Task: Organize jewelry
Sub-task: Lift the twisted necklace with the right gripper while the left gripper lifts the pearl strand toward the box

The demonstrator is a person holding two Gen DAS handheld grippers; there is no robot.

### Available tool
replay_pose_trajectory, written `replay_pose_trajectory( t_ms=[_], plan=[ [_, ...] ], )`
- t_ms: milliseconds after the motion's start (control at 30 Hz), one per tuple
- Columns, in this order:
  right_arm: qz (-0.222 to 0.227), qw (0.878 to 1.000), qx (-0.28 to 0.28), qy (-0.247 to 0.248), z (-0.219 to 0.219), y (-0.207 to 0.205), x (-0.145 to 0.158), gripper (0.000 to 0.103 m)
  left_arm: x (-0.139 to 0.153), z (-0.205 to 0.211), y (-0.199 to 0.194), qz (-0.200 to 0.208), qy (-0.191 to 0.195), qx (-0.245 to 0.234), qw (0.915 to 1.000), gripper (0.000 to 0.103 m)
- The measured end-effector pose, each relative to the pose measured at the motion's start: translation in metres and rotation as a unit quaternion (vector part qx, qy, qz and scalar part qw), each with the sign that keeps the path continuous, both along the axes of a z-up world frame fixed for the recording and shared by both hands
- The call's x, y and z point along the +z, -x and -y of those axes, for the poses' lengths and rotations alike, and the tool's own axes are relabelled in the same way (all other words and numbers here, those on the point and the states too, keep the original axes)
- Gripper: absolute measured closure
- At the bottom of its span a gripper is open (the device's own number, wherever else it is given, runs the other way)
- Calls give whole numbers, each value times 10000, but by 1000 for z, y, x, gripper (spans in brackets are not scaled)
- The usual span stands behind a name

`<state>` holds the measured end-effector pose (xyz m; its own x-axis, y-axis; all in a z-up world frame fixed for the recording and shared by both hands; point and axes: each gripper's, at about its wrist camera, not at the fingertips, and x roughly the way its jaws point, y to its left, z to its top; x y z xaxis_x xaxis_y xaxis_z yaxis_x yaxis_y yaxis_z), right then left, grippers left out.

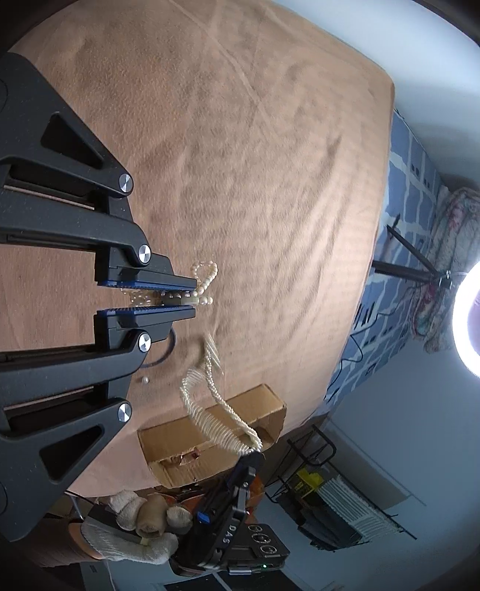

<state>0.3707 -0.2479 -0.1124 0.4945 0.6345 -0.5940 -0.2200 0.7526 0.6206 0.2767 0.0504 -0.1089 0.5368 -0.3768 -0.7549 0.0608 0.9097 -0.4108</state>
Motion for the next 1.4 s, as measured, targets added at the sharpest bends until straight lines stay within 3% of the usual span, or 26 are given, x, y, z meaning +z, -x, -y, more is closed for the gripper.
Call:
replay_pose_trajectory(
  t_ms=[367,733,1100,1400],
  plan=[
    [143,9998,39,93,11,8,7,97,4,10,0,79,-42,-51,9999,98],
    [739,9972,83,21,23,21,63,97,21,41,-3,264,26,-389,9989,98],
    [1225,9921,-267,40,73,29,115,97,46,109,-6,531,147,-1013,9933,98],
    [1278,9893,-640,297,118,21,124,97,53,188,-17,637,265,-1600,9847,98]
  ],
)
